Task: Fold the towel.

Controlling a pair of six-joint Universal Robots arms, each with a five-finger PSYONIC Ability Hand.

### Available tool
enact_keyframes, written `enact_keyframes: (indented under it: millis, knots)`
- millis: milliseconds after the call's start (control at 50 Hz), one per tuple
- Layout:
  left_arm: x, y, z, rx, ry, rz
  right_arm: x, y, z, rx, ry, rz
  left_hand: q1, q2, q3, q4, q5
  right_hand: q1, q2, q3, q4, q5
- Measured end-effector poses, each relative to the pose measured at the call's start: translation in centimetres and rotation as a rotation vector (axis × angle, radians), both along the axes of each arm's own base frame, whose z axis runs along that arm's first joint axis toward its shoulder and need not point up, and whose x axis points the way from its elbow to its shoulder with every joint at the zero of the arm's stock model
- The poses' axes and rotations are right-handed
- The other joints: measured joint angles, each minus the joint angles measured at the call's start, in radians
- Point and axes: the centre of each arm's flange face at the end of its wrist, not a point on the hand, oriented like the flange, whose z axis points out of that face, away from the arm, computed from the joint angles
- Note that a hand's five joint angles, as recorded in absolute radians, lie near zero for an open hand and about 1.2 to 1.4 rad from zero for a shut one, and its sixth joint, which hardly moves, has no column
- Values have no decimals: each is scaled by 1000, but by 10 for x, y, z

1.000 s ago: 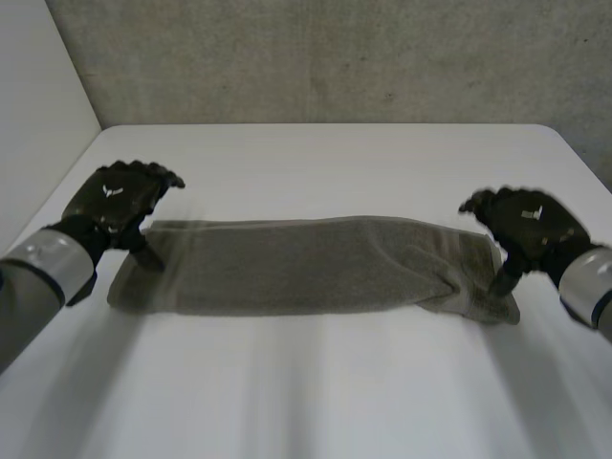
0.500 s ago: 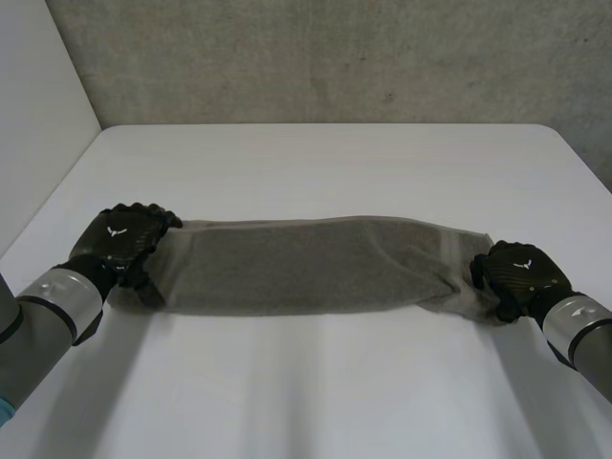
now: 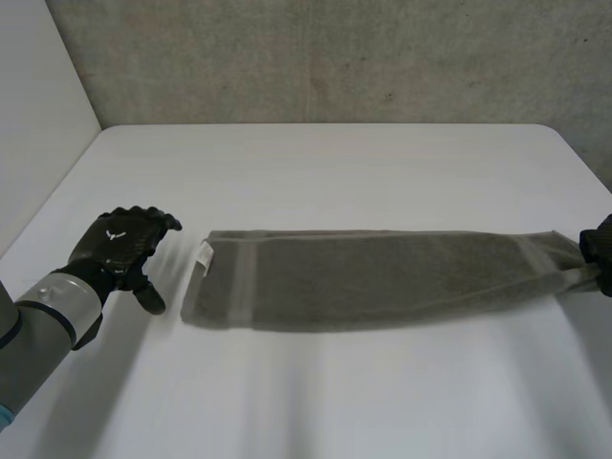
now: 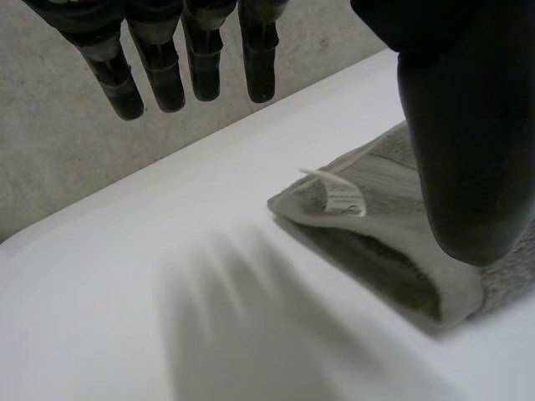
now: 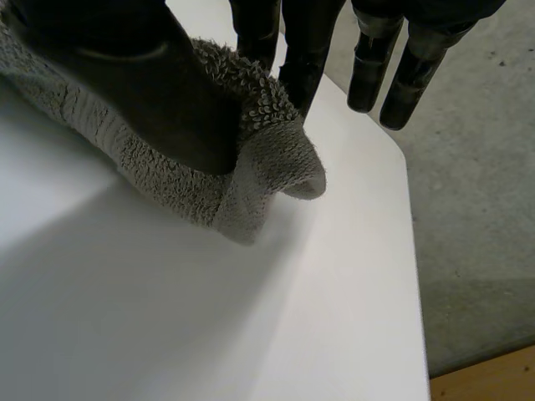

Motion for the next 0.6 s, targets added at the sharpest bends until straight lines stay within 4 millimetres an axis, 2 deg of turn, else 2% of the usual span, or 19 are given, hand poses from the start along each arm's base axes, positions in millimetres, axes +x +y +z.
enact_keyframes:
  millis: [220,280,360,400,440,460,500,520,560,580,600]
  knots:
    - [2,-1,-1,2,0,6,-29,-20,19,-77,26,-60,0,0,0,0,0,0,0,0,0,0]
    - [2,-1,-1,2,0,7,-37,-32,38,-141,38,-75,0,0,0,0,0,0,0,0,0,0]
    - [2,-1,-1,1,0,8,-34,-42,65,-214,33,-69,0,0,0,0,0,0,0,0,0,0]
    - [2,-1,-1,1,0,9,-25,-45,82,-250,14,-49,0,0,0,0,0,1,0,0,0,0]
    - [3,-1,0,-1,0,10,-3,-45,105,-292,-29,1,0,0,0,0,0,2,0,0,0,0]
    - [3,-1,0,-2,0,10,5,-44,110,-300,-42,18,0,0,0,0,0,3,1,0,0,0]
    - [3,-1,0,-3,1,10,35,-39,125,-321,-86,87,0,0,0,0,0,6,7,0,0,0]
    - [3,-1,0,-4,1,11,43,-37,128,-323,-96,106,0,0,0,0,0,6,7,0,0,0]
    - [3,-1,1,-4,1,11,84,-24,136,-331,-136,202,0,0,0,0,0,6,9,0,0,0]
    - [3,-1,1,-4,1,11,95,-20,137,-331,-144,226,0,0,0,0,0,6,10,0,0,0]
    - [3,0,1,-4,0,11,115,-12,138,-329,-157,271,0,0,0,0,0,6,10,0,0,0]
